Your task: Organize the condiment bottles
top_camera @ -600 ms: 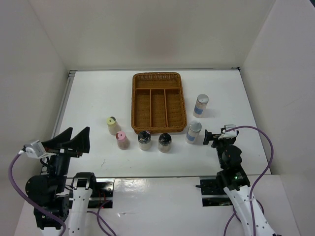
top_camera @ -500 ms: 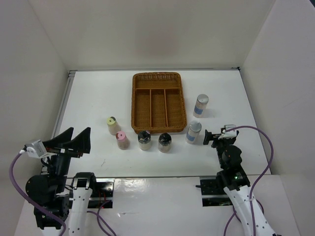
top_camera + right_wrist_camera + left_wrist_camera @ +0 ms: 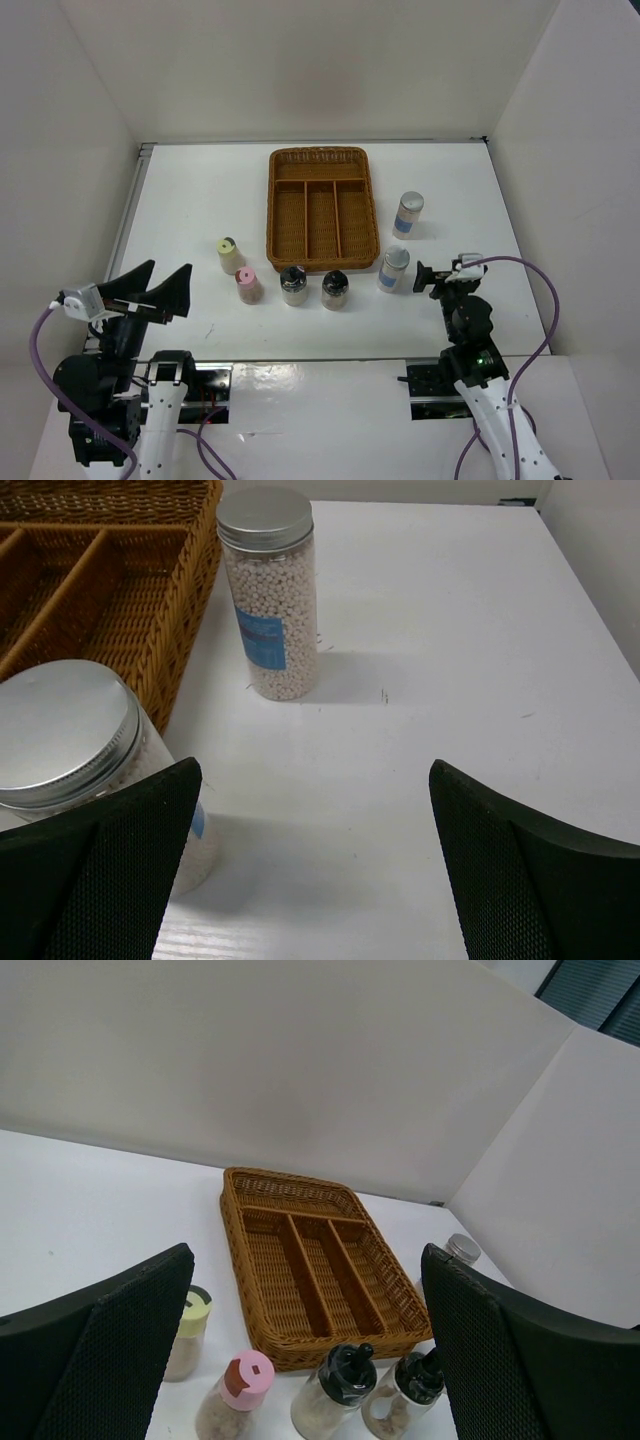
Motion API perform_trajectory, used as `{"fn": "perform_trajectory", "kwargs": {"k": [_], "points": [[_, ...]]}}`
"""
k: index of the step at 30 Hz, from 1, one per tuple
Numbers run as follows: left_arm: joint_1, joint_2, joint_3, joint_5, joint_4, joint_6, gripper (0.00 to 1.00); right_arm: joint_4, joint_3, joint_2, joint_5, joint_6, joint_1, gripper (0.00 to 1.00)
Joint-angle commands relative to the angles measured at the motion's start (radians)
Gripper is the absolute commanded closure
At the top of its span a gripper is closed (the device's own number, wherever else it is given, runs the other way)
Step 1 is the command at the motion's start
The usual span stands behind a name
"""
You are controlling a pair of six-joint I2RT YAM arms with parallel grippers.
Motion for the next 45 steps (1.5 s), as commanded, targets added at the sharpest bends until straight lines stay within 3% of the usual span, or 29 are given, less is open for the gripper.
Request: {"fn": "perform_trajectory", "kwargs": {"k": [1, 4, 6, 7, 8, 9, 11, 13, 14, 15, 16, 17, 18, 20, 23, 28, 36, 39, 42, 44, 45], "points": [[0.0, -0.134, 0.011, 0.017, 0.016, 0.017, 0.0, 0.106, 0.073, -0.076, 0.02, 0.072, -0.007, 0.01], [-0.01, -0.134, 0.011, -0.003, 0.016, 0.017, 0.0, 0.137, 0.173, -0.076, 0.031, 0.101, -0.007, 0.01], [-0.019, -0.134, 0.002, -0.014, 0.025, 0.017, 0.0, 0.146, 0.24, -0.076, 0.08, 0.22, -0.007, 0.01], [-0.028, -0.134, 0.002, -0.023, 0.025, 0.005, 0.0, 0.058, 0.277, -0.076, 0.225, 0.33, -0.007, 0.01], [-0.028, -0.134, 0.002, -0.035, 0.034, 0.005, 0.0, -0.09, 0.338, -0.076, 0.305, 0.689, -0.007, 0.01], [-0.037, -0.134, -0.007, -0.035, 0.034, -0.006, 0.0, -0.236, 0.474, -0.076, 0.367, 0.778, -0.007, 0.01], [-0.048, -0.124, -0.007, -0.049, 0.034, -0.015, 0.0, -0.337, 0.519, -0.076, 0.516, 0.919, -0.007, 0.01], [-0.06, -0.097, -0.007, -0.058, 0.034, -0.004, 0.0, -0.353, 0.537, -0.076, 0.516, 0.961, -0.007, 0.01], [-0.074, -0.086, -0.007, -0.074, 0.024, 0.008, 0.0, -0.395, 0.546, -0.076, 0.516, 1.101, -0.007, 0.01], [-0.085, -0.068, -0.007, -0.101, 0.011, 0.008, 0.0, -0.396, 0.535, -0.076, 0.479, 1.115, -0.007, 0.01], [-0.085, -0.068, 0.002, -0.112, 0.011, 0.008, 0.0, -0.358, 0.521, -0.076, 0.437, 1.068, 0.007, 0.01], [-0.097, -0.045, 0.002, -0.123, 0.022, 0.019, 0.0, -0.213, 0.486, -0.076, 0.307, 0.917, 0.007, 0.01], [-0.097, -0.033, 0.002, -0.133, 0.022, 0.029, 0.0, -0.161, 0.468, -0.076, 0.262, 0.894, 0.007, 0.01], [-0.106, 0.019, 0.023, -0.143, 0.031, 0.057, 0.0, -0.12, 0.445, -0.076, 0.246, 0.92, 0.007, 0.01], [-0.118, 0.128, 0.089, -0.143, -0.016, 0.11, 0.0, -0.041, 0.435, -0.076, 0.154, 0.774, 0.007, 0.01], [-0.128, 0.383, 0.23, -0.157, -0.128, 0.193, 0.0, -0.011, 0.472, -0.003, 0.177, 0.708, 0.007, 0.01], [-0.128, 0.671, 0.367, -0.207, -0.188, 0.224, 0.0, -0.02, 0.748, 0.386, 0.22, 0.57, 0.007, 0.01], [-0.128, 0.797, 0.39, -0.164, -0.188, 0.212, 0.0, -0.082, 0.878, 0.633, 0.229, 0.491, 0.007, 0.01], [-0.128, 0.958, 0.437, -0.14, -0.222, 0.2, 0.0, -0.176, 1.004, 0.822, 0.179, 0.419, -0.004, 0.01], [-0.128, 0.983, 0.45, -0.156, -0.222, 0.187, 0.0, -0.222, 1.07, 0.905, 0.146, 0.377, -0.045, 0.01], [-0.128, 0.992, 0.45, -0.167, -0.222, 0.178, 0.0, -0.266, 1.093, 0.993, 0.057, 0.36, -0.068, 0.01]]}}
